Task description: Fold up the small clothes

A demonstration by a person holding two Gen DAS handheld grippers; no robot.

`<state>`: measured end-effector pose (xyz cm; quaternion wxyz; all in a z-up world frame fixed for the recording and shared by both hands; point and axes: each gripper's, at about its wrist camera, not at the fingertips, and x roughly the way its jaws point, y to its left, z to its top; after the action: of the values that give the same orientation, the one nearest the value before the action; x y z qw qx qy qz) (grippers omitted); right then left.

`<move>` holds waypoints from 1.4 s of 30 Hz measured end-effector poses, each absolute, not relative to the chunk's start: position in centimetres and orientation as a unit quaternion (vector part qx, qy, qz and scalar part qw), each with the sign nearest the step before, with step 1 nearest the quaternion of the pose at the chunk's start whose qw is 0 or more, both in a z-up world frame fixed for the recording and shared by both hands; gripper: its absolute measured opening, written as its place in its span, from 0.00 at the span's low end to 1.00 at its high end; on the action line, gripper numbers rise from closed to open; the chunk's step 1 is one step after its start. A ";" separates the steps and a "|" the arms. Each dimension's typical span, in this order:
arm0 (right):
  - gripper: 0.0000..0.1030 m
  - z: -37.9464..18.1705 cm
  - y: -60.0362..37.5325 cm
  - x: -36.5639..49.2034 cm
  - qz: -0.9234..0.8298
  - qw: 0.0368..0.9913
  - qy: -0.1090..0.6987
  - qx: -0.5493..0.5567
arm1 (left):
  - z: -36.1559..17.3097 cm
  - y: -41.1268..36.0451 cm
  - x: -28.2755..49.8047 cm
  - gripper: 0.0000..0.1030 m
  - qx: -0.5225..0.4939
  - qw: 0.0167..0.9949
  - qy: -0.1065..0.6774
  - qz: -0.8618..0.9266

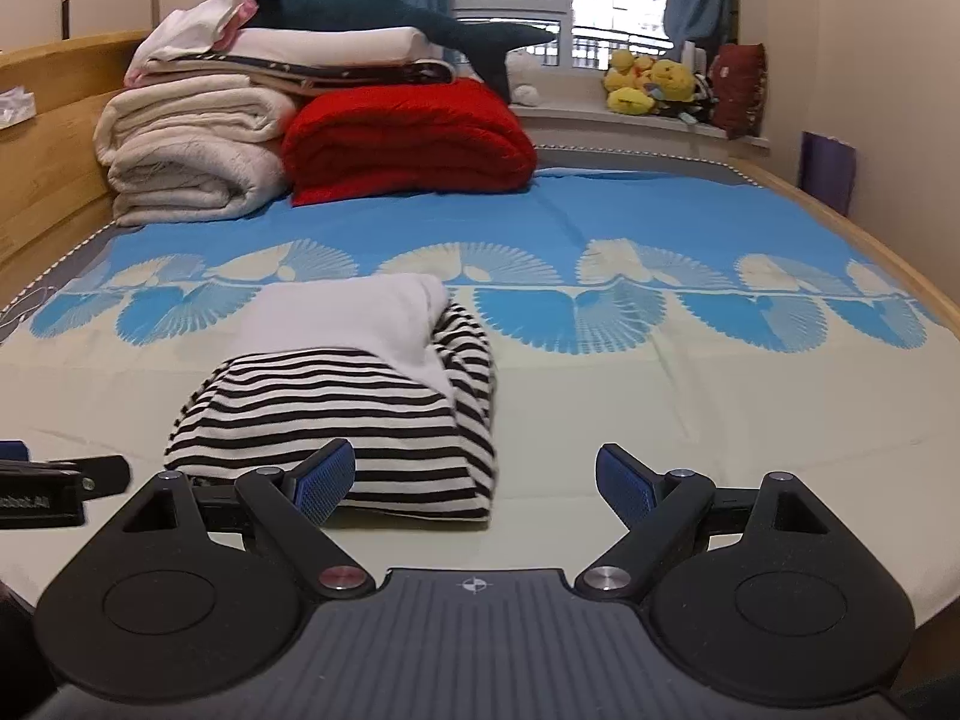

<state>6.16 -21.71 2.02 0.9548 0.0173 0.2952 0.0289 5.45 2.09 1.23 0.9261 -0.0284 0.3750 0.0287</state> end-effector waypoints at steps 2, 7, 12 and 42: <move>0.86 2.0 -21.2 6.3 0.037 0.954 0.297 0.013 | 1.0 2.0 5.6 0.99 -0.030 0.925 0.378 0.024; 0.86 1.8 -20.1 6.6 0.051 0.953 0.297 -0.003 | 0.9 1.7 5.7 0.99 -0.028 0.925 0.378 0.019; 0.86 1.8 -19.6 6.6 0.054 0.953 0.299 -0.004 | 0.9 1.9 5.7 0.99 -0.034 0.925 0.379 0.019; 0.86 1.6 -19.0 6.5 0.057 0.952 0.301 -0.016 | 0.5 1.9 5.8 0.99 -0.031 0.925 0.379 0.004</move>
<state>6.46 -18.98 1.58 0.9517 -0.0156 0.3014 0.0571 5.80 1.90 0.49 0.9248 -0.0309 0.3791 0.0044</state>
